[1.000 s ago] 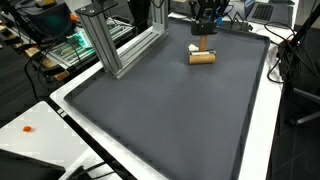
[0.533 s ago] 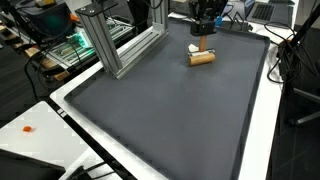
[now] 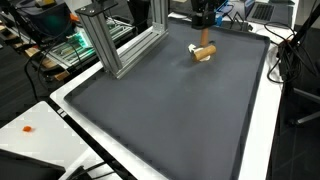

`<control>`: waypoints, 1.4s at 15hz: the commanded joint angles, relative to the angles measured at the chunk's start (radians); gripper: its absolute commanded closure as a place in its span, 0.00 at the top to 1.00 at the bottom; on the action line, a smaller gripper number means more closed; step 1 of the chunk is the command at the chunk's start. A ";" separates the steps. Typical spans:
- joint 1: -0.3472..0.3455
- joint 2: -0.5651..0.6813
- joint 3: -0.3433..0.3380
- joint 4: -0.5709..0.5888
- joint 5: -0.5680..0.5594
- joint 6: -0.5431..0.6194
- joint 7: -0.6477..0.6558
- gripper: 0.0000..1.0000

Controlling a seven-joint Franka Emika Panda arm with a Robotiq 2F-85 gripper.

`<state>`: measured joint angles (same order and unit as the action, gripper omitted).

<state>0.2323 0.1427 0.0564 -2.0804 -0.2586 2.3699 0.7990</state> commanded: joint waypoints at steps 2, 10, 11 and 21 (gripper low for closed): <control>-0.027 -0.091 0.041 -0.087 0.047 0.044 -0.273 0.22; -0.019 -0.094 0.103 -0.156 0.095 0.090 -0.698 0.22; -0.019 -0.089 0.110 -0.159 0.098 0.100 -0.751 0.22; -0.040 -0.053 0.122 -0.173 0.104 0.087 -1.191 0.22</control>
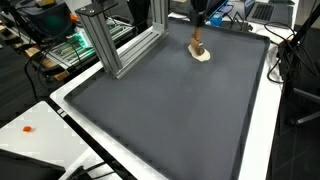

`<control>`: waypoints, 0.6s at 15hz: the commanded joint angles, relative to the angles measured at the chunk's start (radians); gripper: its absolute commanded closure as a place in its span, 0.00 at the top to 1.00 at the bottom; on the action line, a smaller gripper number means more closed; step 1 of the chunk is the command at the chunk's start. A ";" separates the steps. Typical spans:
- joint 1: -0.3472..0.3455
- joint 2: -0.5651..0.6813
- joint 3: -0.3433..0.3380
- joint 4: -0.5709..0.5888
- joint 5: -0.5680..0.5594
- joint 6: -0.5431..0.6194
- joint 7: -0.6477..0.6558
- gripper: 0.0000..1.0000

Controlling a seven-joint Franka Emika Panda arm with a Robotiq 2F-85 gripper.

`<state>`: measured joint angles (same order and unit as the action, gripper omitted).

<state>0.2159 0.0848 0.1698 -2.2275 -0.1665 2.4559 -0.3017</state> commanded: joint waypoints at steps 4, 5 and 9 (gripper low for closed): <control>-0.032 0.003 -0.004 -0.038 -0.012 -0.021 -0.094 0.22; -0.034 0.004 -0.008 -0.036 -0.020 -0.034 -0.080 0.22; -0.045 0.012 -0.016 -0.029 -0.027 -0.083 -0.035 0.22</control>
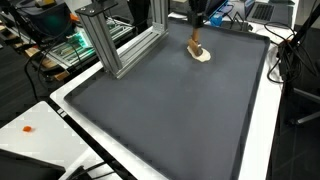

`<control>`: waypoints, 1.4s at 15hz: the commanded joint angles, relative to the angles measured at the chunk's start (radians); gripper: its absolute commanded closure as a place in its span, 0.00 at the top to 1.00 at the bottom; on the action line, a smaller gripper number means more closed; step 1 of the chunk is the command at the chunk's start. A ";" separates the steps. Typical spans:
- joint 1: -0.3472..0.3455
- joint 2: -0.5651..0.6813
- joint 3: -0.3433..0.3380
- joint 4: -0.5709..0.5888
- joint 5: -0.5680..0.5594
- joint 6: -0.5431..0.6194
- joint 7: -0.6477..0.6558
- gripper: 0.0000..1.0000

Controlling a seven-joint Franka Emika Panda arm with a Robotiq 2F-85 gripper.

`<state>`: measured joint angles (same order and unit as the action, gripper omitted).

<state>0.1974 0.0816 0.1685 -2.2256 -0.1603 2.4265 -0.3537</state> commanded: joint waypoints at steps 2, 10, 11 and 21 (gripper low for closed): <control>-0.031 0.017 -0.015 -0.031 -0.026 -0.075 0.009 0.22; -0.049 0.005 -0.007 -0.030 0.060 -0.104 -0.085 0.22; -0.049 0.003 -0.006 -0.029 0.066 -0.096 -0.101 0.22; -0.041 0.014 0.010 -0.035 0.121 0.008 -0.127 0.22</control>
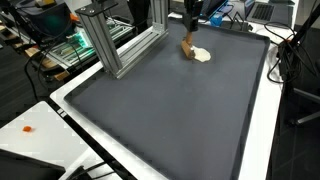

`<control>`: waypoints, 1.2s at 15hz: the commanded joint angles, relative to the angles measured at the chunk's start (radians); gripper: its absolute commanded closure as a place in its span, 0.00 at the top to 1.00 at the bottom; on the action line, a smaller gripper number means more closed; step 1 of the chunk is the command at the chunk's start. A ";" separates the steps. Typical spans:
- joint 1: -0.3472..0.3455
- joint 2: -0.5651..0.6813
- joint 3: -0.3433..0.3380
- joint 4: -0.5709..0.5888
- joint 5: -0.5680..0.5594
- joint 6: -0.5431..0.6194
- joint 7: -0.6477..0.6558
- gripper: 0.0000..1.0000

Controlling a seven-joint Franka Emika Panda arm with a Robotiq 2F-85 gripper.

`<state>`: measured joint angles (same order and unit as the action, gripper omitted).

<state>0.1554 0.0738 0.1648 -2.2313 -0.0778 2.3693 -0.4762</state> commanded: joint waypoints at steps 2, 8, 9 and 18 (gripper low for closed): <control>0.004 0.027 0.018 -0.026 0.043 0.078 -0.005 0.22; 0.010 0.032 0.030 -0.016 0.069 0.129 0.031 0.22; 0.012 0.038 0.033 -0.021 0.063 0.138 0.035 0.22; 0.021 0.069 0.034 -0.025 0.040 0.215 0.198 0.22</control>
<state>0.1683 0.1022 0.1953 -2.2339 -0.0449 2.5335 -0.3426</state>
